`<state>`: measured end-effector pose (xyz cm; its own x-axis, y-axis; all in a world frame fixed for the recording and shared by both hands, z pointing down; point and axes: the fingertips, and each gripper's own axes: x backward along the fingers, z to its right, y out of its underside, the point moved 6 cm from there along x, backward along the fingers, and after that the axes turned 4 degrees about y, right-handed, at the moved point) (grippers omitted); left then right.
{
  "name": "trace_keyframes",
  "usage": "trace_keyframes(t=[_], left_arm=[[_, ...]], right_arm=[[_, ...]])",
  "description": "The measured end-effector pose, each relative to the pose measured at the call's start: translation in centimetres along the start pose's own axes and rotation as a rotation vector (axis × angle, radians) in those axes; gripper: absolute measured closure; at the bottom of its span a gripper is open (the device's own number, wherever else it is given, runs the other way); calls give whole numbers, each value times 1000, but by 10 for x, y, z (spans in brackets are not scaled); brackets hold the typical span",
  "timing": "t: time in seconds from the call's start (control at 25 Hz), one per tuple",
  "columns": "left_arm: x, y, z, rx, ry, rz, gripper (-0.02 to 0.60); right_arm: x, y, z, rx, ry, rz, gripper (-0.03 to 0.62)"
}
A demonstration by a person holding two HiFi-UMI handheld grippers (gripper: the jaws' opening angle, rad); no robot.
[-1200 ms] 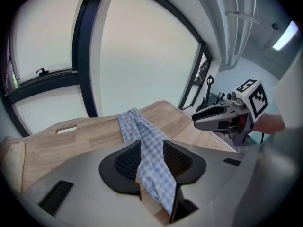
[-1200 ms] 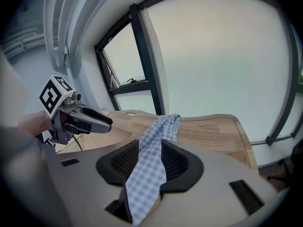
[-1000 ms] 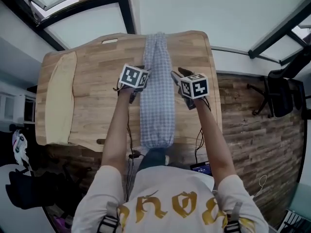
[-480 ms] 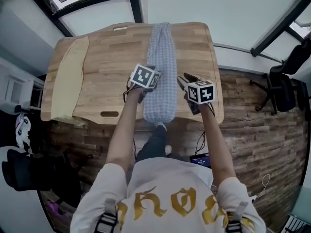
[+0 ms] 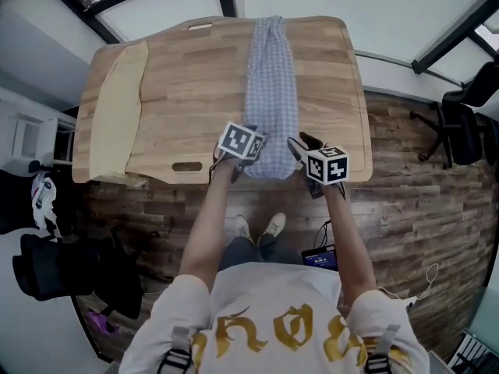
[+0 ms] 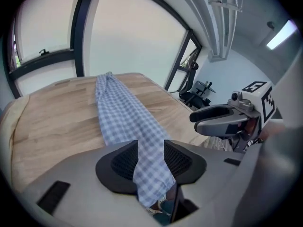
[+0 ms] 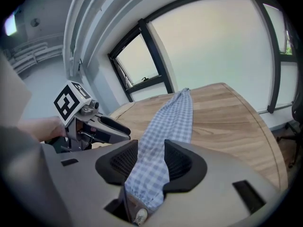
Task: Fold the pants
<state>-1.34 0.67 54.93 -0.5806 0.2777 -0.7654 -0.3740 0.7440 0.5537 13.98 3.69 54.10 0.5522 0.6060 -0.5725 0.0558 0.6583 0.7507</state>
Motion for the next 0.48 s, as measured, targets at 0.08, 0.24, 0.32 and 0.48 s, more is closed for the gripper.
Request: trace_keyframes(t=[0.08, 0.24, 0.32, 0.48], left_arm=[[-8, 18, 4, -5, 43, -21, 416], [-20, 58, 19, -49, 133, -82, 407], [-22, 77, 24, -61, 166, -106, 400], [-23, 114, 29, -51, 208, -146, 396]], right_arm=[[-3, 21, -2, -24, 1, -20, 414], [-1, 62, -15, -63, -10, -68, 412], [2, 80, -23, -64, -15, -92, 411], [6, 113, -36, -85, -14, -137, 410]])
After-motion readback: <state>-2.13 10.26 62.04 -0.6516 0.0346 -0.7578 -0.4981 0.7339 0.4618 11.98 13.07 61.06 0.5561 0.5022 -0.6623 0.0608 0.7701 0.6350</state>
